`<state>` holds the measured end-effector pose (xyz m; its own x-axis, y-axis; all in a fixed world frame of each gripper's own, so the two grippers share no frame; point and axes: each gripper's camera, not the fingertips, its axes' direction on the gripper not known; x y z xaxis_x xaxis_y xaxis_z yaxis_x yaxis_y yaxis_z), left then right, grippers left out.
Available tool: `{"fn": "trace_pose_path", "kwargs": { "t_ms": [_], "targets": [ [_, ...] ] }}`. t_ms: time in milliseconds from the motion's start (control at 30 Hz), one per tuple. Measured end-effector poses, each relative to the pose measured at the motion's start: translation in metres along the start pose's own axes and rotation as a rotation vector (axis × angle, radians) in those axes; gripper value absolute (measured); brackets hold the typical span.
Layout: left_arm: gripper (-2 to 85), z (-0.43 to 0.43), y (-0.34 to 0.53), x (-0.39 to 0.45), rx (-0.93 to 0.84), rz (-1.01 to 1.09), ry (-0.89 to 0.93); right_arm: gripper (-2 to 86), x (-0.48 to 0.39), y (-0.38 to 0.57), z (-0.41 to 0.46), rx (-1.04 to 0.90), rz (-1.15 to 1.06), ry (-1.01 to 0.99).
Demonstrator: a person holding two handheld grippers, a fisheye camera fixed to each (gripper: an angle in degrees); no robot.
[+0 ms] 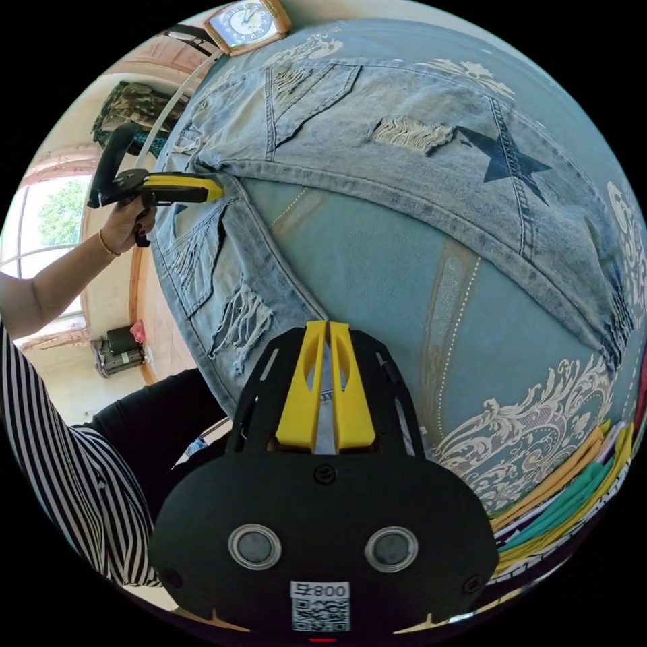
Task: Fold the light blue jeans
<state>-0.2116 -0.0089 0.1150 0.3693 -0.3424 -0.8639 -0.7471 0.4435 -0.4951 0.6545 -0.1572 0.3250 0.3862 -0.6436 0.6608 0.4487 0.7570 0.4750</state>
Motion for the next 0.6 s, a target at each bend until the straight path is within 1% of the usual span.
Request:
{"fn": "trace_pose_path", "kwargs": {
  "t_ms": [33, 100, 133, 167, 200, 233, 267, 333, 400, 533, 600],
  "targets": [
    [0.3, -0.003, -0.001, 0.002, 0.016, 0.004, -0.01, 1.6, -0.001, -0.002, -0.003, 0.008, -0.006, 0.012],
    [0.3, -0.018, -0.007, 0.012, 0.105, 0.031, -0.048, 1.0, 0.001, -0.007, -0.007, 0.014, -0.004, 0.008],
    [0.2, -0.019, -0.009, 0.014, 0.109, 0.038, -0.056, 1.0, 0.003, -0.009, -0.006, 0.008, 0.004, 0.0],
    [0.2, -0.015, -0.014, 0.017, 0.078, 0.052, -0.07, 0.8, 0.006, -0.012, -0.003, -0.001, 0.022, -0.02],
    [0.2, -0.004, -0.019, 0.016, -0.014, 0.053, -0.071, 0.7, 0.009, -0.015, -0.004, 0.007, 0.033, -0.042],
    [0.2, 0.002, -0.021, 0.016, -0.056, 0.056, -0.063, 0.7, 0.011, -0.017, -0.005, 0.007, 0.038, -0.053],
    [0.2, -0.001, -0.021, 0.016, -0.01, 0.046, -0.047, 0.5, 0.014, -0.019, -0.01, 0.021, 0.053, -0.07],
    [0.2, -0.011, -0.025, 0.014, 0.02, 0.02, -0.023, 0.4, 0.018, -0.02, -0.021, 0.068, 0.077, -0.064],
    [0.2, -0.027, -0.028, 0.014, 0.104, 0.0, -0.001, 0.3, 0.028, -0.023, -0.035, 0.105, 0.1, -0.047],
    [0.3, -0.044, -0.038, 0.01, 0.143, -0.015, 0.021, 0.6, 0.042, -0.03, -0.05, 0.128, 0.142, -0.029],
    [0.3, -0.053, -0.046, 0.009, 0.158, -0.021, -0.016, 0.9, 0.051, -0.034, -0.059, 0.148, 0.176, 0.005]
  ]
}}
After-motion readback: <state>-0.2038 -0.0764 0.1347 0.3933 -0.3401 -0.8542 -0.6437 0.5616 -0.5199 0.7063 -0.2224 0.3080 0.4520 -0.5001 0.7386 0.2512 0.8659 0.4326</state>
